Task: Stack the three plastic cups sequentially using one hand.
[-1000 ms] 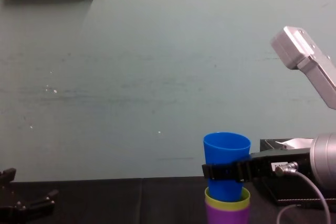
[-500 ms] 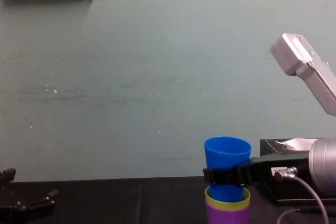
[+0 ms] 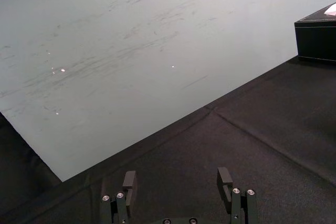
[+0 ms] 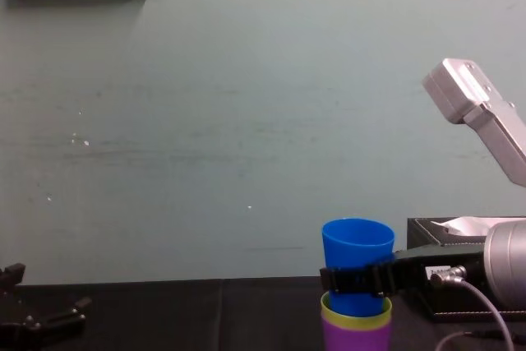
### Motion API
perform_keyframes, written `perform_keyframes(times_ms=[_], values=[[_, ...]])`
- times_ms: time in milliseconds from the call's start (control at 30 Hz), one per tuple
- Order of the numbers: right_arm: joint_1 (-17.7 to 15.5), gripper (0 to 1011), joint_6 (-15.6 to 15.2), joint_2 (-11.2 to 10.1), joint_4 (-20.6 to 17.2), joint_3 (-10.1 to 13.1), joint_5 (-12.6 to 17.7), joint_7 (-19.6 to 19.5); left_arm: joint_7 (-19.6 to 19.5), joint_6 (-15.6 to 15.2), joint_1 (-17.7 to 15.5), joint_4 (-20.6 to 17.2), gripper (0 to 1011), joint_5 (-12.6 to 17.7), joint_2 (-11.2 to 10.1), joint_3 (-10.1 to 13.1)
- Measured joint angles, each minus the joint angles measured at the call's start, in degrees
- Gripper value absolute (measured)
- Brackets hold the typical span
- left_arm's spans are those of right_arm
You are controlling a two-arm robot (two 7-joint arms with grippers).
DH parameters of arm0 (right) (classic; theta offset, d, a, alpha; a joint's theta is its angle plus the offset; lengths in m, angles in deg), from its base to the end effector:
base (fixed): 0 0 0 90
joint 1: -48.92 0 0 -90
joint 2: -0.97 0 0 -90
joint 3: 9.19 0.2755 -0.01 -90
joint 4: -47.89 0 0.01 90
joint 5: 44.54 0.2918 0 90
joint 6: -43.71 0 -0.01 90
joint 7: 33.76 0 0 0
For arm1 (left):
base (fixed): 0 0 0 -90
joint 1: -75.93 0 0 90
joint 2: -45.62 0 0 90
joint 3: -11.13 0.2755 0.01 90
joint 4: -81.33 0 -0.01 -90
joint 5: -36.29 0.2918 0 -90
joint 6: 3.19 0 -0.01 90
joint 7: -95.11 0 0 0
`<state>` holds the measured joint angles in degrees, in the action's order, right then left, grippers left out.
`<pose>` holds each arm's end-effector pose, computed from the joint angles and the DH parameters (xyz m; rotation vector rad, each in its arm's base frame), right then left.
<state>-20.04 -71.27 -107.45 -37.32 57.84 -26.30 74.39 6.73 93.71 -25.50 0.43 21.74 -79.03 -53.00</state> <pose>0.3857 0.0160 -0.2126 -0.2963 0.1326 -0.9246 0.3396 0.0789 -0.2874 0.3047 -0.2849 1.2479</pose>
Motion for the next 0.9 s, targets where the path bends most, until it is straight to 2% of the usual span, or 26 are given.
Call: perform_keyframes(times_ms=[100,233,367,533,833,900], values=[[0.00,724,-0.01,-0.01,-0.03,0.01,-0.01,-0.01,0.00,0.00,0.00,0.00,1000,0.00,0.00,0.00],[-0.01,783,-0.03,-0.02,-0.05,0.01,-0.02,-0.01,0.00,0.00,0.00,0.00,1000,0.00,0.00,0.00],[-0.02,919,-0.05,-0.03,-0.08,0.01,-0.04,-0.03,0.00,0.00,0.00,0.00,1000,0.00,0.00,0.00],[-0.05,1004,-0.06,-0.05,-0.11,0.01,-0.04,-0.03,0.00,0.00,0.00,0.00,1000,0.00,0.00,0.00],[-0.07,1004,-0.02,-0.06,-0.17,0.01,-0.06,-0.05,0.00,0.00,0.00,0.00,1000,0.00,0.00,0.00],[-0.45,1004,0.94,-0.08,-0.53,0.13,-0.30,-0.38,0.00,0.00,0.00,0.00,1000,0.00,0.00,0.00]])
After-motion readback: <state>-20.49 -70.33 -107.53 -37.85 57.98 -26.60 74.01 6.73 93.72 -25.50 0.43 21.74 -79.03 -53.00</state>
